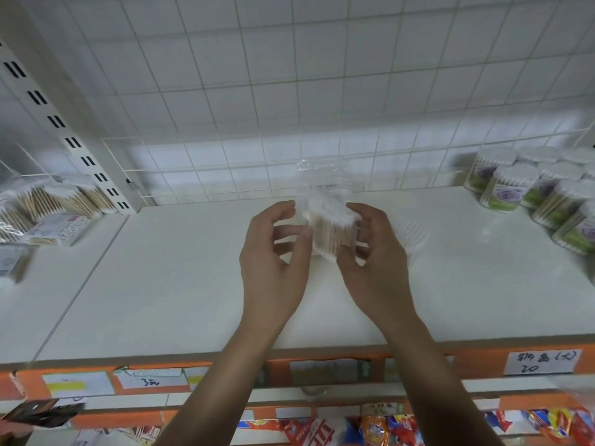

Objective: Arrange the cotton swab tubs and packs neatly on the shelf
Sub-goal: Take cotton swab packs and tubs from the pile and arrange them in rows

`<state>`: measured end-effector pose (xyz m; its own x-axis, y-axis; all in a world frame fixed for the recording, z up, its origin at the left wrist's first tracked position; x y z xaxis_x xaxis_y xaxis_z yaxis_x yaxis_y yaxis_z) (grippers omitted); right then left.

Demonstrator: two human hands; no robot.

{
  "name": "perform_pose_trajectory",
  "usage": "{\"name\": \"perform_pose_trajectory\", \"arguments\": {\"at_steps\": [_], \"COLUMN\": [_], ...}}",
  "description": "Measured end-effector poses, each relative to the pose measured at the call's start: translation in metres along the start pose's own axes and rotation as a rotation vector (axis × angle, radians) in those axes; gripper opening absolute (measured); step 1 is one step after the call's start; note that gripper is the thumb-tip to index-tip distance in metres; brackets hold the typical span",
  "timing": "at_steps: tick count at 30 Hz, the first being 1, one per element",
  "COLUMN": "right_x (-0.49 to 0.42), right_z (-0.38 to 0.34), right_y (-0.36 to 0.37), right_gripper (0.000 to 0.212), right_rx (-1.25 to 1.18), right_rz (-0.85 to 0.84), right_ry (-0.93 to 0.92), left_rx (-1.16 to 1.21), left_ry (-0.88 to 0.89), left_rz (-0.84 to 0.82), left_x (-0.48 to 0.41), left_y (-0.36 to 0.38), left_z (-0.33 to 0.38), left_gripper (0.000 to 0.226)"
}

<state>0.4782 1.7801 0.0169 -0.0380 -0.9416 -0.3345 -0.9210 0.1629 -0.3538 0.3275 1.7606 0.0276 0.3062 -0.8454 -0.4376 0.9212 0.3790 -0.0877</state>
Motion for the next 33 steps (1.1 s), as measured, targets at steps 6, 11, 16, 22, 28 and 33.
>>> {"name": "perform_pose_trajectory", "arguments": {"at_steps": [6,11,16,22,28,33], "right_x": [-0.011,-0.011,-0.010,-0.010,-0.007,-0.006], "right_z": [0.031,0.026,0.033,0.036,0.037,0.043], "right_y": [0.004,0.004,0.010,0.012,0.017,0.018], "right_gripper": [0.059,0.054,0.063,0.067,0.069,0.060], "right_rx": [-0.145,0.188,0.362,0.368,0.356,0.358], "right_rz": [-0.088,-0.051,-0.033,-0.037,-0.079,-0.090], "right_ry": [0.158,0.050,0.042,0.078,0.091,0.120], "left_rx": [-0.188,-0.212,-0.280,-0.337,-0.368,-0.374], "left_ry": [-0.206,-0.207,-0.232,-0.239,-0.227,-0.232], "left_rz": [-0.148,-0.145,-0.156,-0.172,-0.167,-0.169], "left_x": [-0.005,-0.002,-0.001,-0.001,-0.003,-0.004], "left_y": [0.005,0.007,0.008,0.012,0.013,0.014], "left_z": [-0.042,-0.051,-0.059,-0.062,-0.062,-0.062], "left_gripper": [0.034,0.012,0.010,0.009,0.008,0.010]}}
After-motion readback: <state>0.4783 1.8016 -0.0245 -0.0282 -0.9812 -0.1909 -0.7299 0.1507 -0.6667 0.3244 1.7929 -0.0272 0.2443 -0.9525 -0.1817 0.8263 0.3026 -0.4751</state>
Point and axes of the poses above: each hand's wrist, its own x-axis away from the middle knuckle, its own y-axis out of the palm, z = x × y, the point moved 8 cm from there along -x, towards the middle knuckle, and after that the axes turned 7 degrees about x, right-handed, at the moved point
